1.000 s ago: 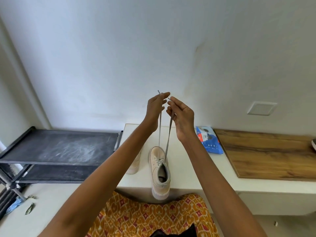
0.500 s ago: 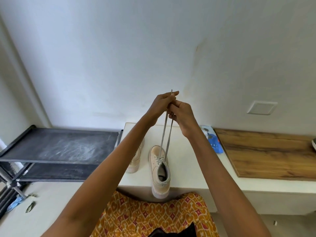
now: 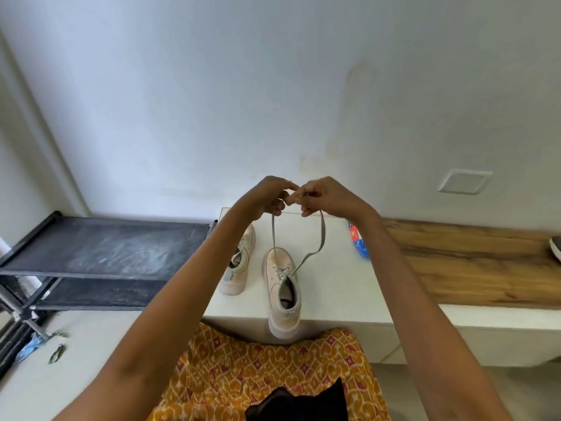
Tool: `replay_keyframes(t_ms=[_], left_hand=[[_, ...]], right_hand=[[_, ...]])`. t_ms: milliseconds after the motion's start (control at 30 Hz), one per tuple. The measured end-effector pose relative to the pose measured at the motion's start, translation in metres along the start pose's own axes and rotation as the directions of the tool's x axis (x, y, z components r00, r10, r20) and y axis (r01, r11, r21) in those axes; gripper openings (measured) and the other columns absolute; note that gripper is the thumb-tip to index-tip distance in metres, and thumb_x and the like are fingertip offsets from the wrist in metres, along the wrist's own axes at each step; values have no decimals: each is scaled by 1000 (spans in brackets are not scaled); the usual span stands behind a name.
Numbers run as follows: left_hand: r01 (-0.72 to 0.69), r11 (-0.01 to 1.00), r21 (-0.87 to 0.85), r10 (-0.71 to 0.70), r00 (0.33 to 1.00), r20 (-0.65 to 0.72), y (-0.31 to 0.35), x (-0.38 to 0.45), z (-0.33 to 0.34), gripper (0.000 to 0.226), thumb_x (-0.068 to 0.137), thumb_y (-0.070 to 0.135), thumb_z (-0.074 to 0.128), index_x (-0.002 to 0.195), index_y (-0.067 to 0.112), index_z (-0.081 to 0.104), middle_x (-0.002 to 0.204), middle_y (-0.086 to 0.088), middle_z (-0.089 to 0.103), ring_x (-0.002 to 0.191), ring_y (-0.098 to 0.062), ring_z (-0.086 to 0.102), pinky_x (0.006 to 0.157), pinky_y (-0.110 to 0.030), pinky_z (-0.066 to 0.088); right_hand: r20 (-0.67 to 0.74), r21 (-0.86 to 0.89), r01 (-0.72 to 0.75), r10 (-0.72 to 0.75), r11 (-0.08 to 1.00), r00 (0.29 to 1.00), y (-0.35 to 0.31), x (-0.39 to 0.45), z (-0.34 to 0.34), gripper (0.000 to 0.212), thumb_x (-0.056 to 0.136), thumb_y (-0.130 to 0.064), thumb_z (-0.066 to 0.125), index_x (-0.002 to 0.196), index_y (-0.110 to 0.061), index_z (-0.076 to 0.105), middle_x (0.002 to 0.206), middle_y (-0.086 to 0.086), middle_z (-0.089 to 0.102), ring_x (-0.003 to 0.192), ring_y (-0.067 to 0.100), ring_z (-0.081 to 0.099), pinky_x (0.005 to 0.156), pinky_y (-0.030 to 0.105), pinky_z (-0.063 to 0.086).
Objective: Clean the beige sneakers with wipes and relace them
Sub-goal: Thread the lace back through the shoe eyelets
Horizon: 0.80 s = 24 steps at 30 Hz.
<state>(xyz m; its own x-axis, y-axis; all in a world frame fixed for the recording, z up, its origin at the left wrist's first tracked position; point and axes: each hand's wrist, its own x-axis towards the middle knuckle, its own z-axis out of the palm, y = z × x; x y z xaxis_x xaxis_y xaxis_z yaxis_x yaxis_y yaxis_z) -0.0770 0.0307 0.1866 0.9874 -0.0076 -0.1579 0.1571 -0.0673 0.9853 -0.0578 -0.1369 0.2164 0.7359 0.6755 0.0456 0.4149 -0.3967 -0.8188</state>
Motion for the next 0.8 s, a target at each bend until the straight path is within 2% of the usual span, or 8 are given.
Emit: replay_keyframes(t_ms=[67, 133, 233, 333, 467, 567, 633, 800], left_hand=[[45, 998, -36, -46, 999, -30, -10, 3, -1, 29, 96, 4, 38, 115, 1, 60, 73, -8, 53, 46, -12, 43, 43, -22, 41], [72, 988, -136, -77, 997, -31, -21, 4, -2, 29, 95, 1, 39, 119, -1, 56, 76, -8, 57, 45, -11, 45, 42, -20, 42], [133, 948, -289, -139, 990, -1, -34, 2, -5, 15, 97, 8, 46, 105, 3, 58, 67, -4, 61, 42, -9, 45, 41, -18, 42], [205, 916, -345, -191, 979, 74, -44, 0, -5, 11, 97, 12, 47, 92, 6, 55, 58, 0, 61, 39, -7, 45, 39, -16, 43], [182, 923, -339, -165, 983, 78, -50, -1, 9, 19, 98, 9, 46, 116, 7, 54, 76, -5, 66, 40, -8, 51, 44, -17, 49], [79, 914, -397, -68, 997, 41, -47, 0, 15, 20, 98, 16, 49, 112, 6, 58, 92, -10, 65, 53, -12, 61, 53, -22, 55], [-1, 873, -488, -9, 1000, -18, -49, 2, 17, 24, 97, 16, 51, 113, 2, 60, 96, -10, 67, 67, -18, 68, 60, -26, 57], [-106, 775, -623, 7, 987, -159, -63, 6, 27, 23, 91, 19, 61, 103, -1, 66, 101, -15, 69, 72, -26, 69, 70, -33, 59]], right_hand=[[-79, -135, 20, -31, 991, 996, 3, 3, -1, 20, 86, -2, 64, 84, -19, 74, 92, 12, 58, 79, 23, 66, 77, 30, 58], [-87, -250, 23, -46, 968, 995, 8, 4, 4, 18, 83, 0, 65, 91, -13, 74, 86, 7, 60, 75, 21, 66, 74, 27, 57], [-112, -397, 2, -51, 918, 992, 22, 6, 18, 20, 78, -3, 68, 95, -13, 69, 82, 2, 67, 75, 15, 63, 72, 30, 50], [-283, -482, -41, -111, 875, 953, 42, 12, 30, 16, 80, -6, 68, 94, -11, 63, 87, 4, 67, 76, 16, 58, 63, 20, 40], [-410, -456, 16, -226, 890, 884, 53, 22, 44, 4, 83, -5, 63, 81, -8, 61, 84, 9, 66, 71, 16, 56, 60, 12, 35], [-527, -326, 59, -232, 944, 818, 50, 24, 45, 7, 81, -2, 59, 78, -6, 64, 79, 5, 68, 71, 15, 60, 63, 19, 45], [-578, -230, 92, -212, 969, 788, 46, 25, 39, 4, 82, -7, 64, 79, -7, 66, 77, 0, 69, 70, 10, 62, 64, 14, 47], [-491, -237, 73, -184, 969, 852, 48, 24, 37, 5, 85, -15, 67, 87, -12, 70, 82, -5, 70, 72, 1, 61, 67, 7, 47]])
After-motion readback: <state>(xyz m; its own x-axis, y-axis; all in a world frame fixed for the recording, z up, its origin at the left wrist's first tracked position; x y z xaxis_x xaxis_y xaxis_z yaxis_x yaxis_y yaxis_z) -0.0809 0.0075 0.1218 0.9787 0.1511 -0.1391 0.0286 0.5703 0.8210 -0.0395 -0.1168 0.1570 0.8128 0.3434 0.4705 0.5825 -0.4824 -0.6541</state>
